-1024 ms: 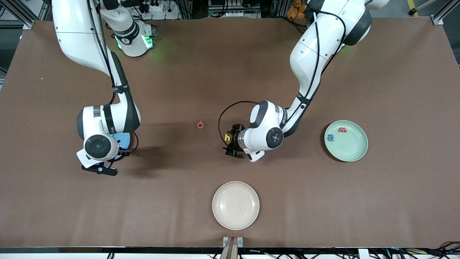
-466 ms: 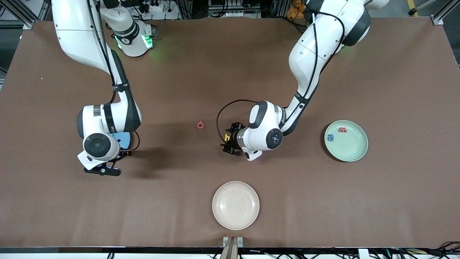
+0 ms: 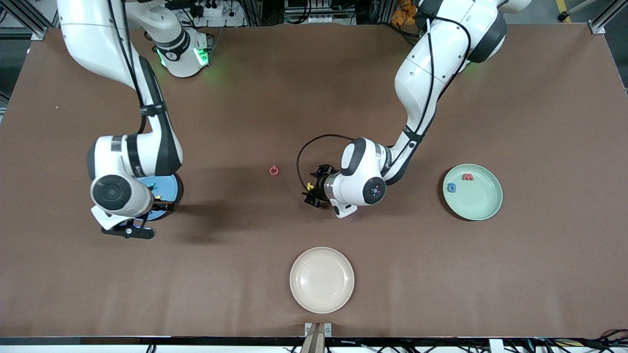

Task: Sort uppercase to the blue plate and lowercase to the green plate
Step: 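Grasp the yellow y with the left gripper while the right gripper lifts away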

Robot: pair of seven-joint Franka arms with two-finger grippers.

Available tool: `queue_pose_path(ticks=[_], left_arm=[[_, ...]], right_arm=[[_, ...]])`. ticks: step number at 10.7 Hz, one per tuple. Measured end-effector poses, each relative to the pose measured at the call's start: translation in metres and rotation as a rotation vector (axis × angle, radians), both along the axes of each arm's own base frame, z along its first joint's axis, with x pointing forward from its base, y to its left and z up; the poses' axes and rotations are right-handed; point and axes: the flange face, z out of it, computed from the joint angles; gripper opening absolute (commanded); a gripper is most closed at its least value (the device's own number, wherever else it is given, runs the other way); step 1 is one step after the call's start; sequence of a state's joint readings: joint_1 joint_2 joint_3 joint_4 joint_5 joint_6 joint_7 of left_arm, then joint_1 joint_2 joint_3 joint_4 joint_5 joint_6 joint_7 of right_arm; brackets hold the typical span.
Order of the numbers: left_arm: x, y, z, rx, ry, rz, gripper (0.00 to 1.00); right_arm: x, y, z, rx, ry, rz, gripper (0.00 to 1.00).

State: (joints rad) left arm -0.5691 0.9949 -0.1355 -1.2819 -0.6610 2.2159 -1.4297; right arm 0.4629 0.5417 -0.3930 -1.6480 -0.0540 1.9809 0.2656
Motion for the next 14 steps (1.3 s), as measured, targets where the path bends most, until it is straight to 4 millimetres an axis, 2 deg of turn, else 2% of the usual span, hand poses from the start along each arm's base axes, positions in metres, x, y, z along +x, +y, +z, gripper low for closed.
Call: queue_pose_path(ticks=[2,6,8,10,11,13,14], left_arm=[[0.006,0.007,0.0,-0.006,-0.016,-0.013,0.72],[0.003,0.009,-0.003,-0.004,-0.005,-0.02,0.72],[0.002,0.008,-0.004,-0.006,0.001,-0.023,0.66],[0.001,0.007,-0.004,-0.007,0.003,-0.024,0.58],[0.001,0.007,-0.003,-0.007,0.003,-0.024,0.5],[0.0,0.007,-0.003,-0.008,0.004,-0.024,0.4],[0.0,0.006,-0.002,-0.009,0.004,-0.024,0.37]], right_arm=[[0.005,0.005,0.034,0.041,-0.05,-0.004,1.0],[0.003,0.007,0.07,0.069,-0.083,-0.006,1.0],[0.0,0.012,0.086,0.102,-0.096,-0.007,1.0],[-0.004,0.013,0.088,0.115,-0.071,-0.015,1.0],[-0.006,0.012,0.087,0.115,-0.053,-0.021,1.0],[-0.01,0.011,0.085,0.111,-0.016,-0.03,1.0],[-0.014,0.007,0.082,0.107,0.016,-0.041,1.0]])
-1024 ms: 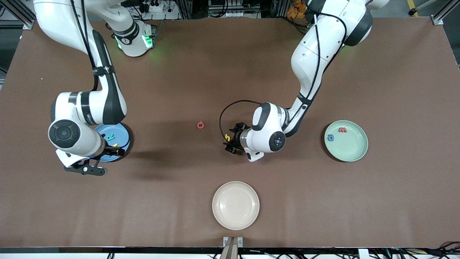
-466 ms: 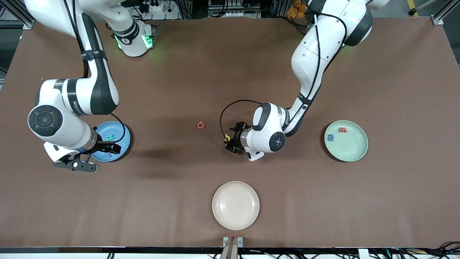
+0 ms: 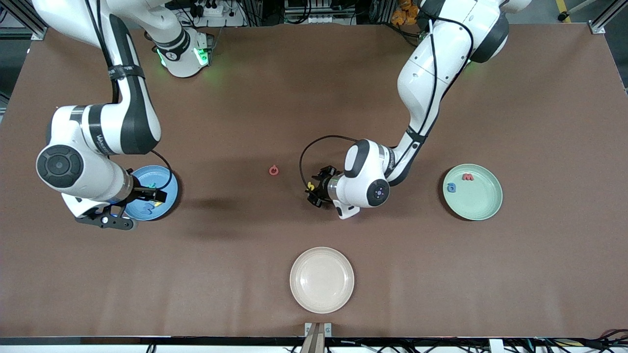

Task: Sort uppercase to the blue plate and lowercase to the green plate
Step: 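Grasp the yellow y with the left gripper while the right gripper lifts away, then carry the y to the green plate while the right gripper reaches pink Q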

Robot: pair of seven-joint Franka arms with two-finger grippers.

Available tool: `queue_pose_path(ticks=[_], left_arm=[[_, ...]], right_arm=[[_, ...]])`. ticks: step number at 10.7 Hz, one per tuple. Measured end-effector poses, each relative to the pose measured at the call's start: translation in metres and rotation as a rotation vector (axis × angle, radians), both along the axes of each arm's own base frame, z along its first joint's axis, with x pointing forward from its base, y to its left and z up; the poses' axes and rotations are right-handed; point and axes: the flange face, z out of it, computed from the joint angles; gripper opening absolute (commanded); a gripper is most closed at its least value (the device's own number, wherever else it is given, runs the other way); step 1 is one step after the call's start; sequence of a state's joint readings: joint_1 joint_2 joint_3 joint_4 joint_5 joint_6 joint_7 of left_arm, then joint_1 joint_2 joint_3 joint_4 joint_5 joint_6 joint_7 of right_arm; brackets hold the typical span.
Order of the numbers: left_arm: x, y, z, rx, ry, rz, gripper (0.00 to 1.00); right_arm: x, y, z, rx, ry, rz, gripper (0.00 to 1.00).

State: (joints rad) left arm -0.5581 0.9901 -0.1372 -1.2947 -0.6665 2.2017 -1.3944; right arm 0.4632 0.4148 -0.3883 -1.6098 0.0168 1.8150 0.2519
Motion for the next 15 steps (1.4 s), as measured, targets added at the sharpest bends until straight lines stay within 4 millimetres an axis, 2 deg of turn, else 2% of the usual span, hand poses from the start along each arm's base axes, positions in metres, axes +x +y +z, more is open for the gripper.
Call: queue_pose_path(ticks=[3,6,8,12,14,15], left_arm=[[0.0,0.0,0.0,0.0,0.001,0.001,0.32],[0.0,0.0,0.0,-0.001,0.001,0.001,0.29],[0.0,0.0,0.0,-0.001,0.002,0.001,0.24],[-0.001,0.001,0.004,-0.001,0.016,-0.011,0.22],[-0.001,0.003,0.007,-0.002,0.031,-0.019,0.2],[-0.001,0.003,0.011,-0.003,0.037,-0.024,0.2]], right_arm=[[-0.004,-0.025,0.005,0.012,0.043,0.017,1.0],[-0.002,-0.044,0.01,0.115,0.039,0.033,1.0],[-0.001,-0.047,0.011,0.139,0.032,0.05,1.0],[0.003,-0.043,0.016,0.148,-0.006,0.077,1.0],[0.003,-0.054,0.015,0.15,-0.003,0.079,1.0],[0.002,-0.066,0.013,0.155,0.004,0.092,1.0]])
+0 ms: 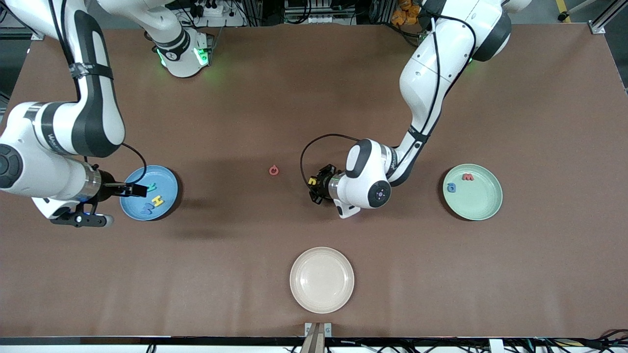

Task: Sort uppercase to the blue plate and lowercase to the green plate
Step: 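Carry the y to the green plate while the right gripper reaches pink Q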

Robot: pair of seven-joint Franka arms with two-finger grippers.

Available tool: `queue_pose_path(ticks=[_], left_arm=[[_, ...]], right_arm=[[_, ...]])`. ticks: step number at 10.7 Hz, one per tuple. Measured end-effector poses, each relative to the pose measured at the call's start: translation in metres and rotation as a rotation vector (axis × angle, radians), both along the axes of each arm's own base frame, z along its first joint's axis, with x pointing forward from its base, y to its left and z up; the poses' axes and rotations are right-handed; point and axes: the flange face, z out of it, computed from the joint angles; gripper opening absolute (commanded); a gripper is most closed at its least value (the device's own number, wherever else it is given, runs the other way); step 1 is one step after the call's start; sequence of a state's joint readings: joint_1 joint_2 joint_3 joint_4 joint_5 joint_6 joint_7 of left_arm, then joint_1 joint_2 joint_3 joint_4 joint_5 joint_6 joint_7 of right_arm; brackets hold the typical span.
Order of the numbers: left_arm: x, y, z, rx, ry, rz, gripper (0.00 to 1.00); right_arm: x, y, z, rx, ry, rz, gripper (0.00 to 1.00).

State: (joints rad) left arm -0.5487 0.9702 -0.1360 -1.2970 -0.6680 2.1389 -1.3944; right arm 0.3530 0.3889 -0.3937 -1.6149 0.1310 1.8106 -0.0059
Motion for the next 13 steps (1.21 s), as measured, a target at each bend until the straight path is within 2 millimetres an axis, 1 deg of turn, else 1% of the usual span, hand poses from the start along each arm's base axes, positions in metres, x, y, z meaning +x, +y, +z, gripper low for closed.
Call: queue_pose_path(ticks=[2,3,4,5,6,7,8,9,11,12,13], left_arm=[[0.002,0.006,0.003,0.001,0.012,-0.011,0.19],[0.003,0.013,0.004,-0.004,0.016,-0.034,0.17],[0.003,0.026,0.004,-0.011,0.029,-0.066,0.17],[0.003,0.041,0.004,-0.019,0.045,-0.1,0.17],[0.003,0.063,0.004,-0.027,0.066,-0.138,0.15],[0.003,0.087,0.003,-0.036,0.094,-0.18,0.15],[0.003,0.113,0.004,-0.044,0.128,-0.225,0.14],[0.005,0.138,0.007,-0.046,0.155,-0.264,0.11],[0.003,0.18,0.015,-0.029,0.194,-0.341,0.1],[-0.001,0.2,0.014,-0.011,0.199,-0.382,0.1],[-0.008,0.218,0.01,0.016,0.205,-0.43,0.09]], right_arm=[[-0.002,-0.026,-0.005,0.011,0.012,0.016,1.0],[-0.004,-0.029,-0.008,0.014,0.019,0.018,1.0],[-0.006,-0.023,-0.013,0.019,0.031,0.026,1.0],[-0.008,-0.013,-0.018,0.027,0.042,0.041,1.0],[-0.009,0.004,-0.023,0.034,0.053,0.053,1.0],[-0.012,0.026,-0.026,0.036,0.061,0.053,1.0],[-0.015,0.055,-0.028,0.031,0.065,0.053,1.0],[-0.019,0.089,-0.029,0.025,0.066,0.052,1.0],[-0.033,0.158,-0.036,0.025,0.05,0.023,1.0],[-0.043,0.184,-0.047,0.031,0.035,-0.003,1.0],[-0.053,0.203,-0.063,0.033,0.023,-0.034,1.0]])
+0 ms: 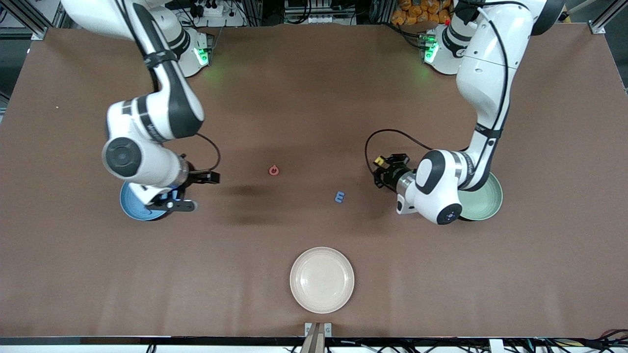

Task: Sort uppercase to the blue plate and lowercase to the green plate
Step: 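Carry the y to the green plate while the right gripper reaches pink Q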

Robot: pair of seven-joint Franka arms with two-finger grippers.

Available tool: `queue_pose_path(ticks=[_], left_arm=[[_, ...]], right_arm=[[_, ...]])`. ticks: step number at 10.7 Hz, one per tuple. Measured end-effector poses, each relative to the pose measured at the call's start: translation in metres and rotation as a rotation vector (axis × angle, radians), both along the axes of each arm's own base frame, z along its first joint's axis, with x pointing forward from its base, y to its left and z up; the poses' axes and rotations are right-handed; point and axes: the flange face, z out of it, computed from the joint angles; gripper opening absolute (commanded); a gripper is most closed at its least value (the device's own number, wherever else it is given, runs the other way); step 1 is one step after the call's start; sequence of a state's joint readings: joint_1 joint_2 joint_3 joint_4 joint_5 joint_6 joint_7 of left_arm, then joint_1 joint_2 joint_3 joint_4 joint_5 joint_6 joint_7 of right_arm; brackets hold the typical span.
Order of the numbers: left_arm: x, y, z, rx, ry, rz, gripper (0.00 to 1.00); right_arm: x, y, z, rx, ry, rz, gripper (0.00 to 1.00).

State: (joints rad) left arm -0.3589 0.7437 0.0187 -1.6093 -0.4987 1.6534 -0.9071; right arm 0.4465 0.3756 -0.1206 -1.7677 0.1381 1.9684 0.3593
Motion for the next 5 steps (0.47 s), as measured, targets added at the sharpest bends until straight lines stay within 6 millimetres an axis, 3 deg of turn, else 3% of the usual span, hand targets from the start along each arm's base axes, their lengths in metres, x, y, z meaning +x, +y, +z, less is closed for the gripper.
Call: queue_pose_path(ticks=[2,5], left_arm=[[-0.01,0.036,-0.004,0.039,-0.011,-0.111,0.09],[-0.007,0.078,0.005,0.096,-0.045,-0.234,0.09]], right_arm=[[-0.018,0.02,-0.028,-0.005,-0.013,-0.085,1.0],[-0.046,0.05,-0.065,-0.015,-0.062,-0.253,1.0]])
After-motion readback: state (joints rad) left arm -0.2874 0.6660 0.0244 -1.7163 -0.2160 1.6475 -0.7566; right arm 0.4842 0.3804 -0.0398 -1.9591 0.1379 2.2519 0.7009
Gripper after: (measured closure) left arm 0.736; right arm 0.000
